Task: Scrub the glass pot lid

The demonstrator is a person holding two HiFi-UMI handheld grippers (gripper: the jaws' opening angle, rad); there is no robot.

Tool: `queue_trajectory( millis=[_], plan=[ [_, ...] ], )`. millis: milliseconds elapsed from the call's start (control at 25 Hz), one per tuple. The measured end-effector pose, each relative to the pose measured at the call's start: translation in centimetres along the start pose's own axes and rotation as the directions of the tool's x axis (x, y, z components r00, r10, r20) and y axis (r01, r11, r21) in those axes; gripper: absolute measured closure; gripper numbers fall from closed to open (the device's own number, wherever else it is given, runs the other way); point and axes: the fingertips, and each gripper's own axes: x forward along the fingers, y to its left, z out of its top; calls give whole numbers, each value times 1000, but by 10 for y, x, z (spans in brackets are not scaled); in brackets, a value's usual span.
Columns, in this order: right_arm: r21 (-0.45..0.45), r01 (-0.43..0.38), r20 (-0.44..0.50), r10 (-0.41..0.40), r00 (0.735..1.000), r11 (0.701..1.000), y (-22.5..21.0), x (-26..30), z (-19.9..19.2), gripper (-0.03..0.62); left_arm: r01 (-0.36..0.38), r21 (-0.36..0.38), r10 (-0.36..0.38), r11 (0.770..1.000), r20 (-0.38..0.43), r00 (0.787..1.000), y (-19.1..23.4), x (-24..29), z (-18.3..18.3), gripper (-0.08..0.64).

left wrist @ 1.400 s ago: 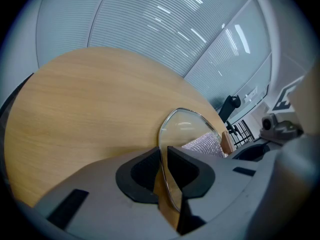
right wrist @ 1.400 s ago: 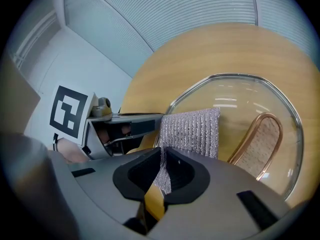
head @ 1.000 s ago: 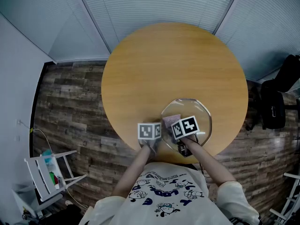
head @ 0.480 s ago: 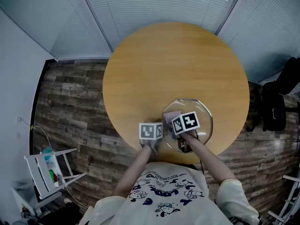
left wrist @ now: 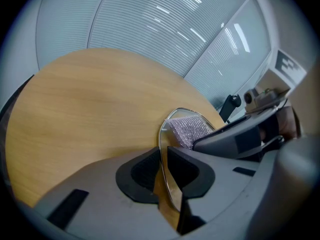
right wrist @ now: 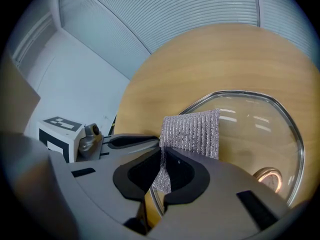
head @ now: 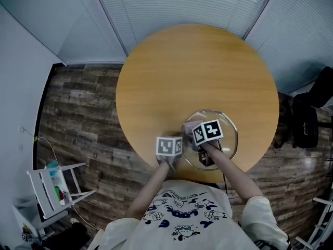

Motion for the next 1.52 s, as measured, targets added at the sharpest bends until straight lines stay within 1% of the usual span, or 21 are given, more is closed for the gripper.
queue_trajectory(
  millis=[280,880,1160,1520],
  plan=[
    [24,-9,-9,9,1000,1000,-1,1,7,545,4,9,-4,1000,-8,1000,-1,0,0,503],
    [35,-9,-14,10,1000,999,-8,2,23,545,5,10,-5,1000,-7,1000,-4,-1,-3,503],
    [4,34,-9,-34,999,999,-19,-1,36,545,5,8,-5,1000,-6,1000,-3,-2,-3,503],
    [10,42,-14,-41,999,999,-27,-4,41,545,7,14,-7,1000,-7,1000,-5,0,-4,503]
  ],
)
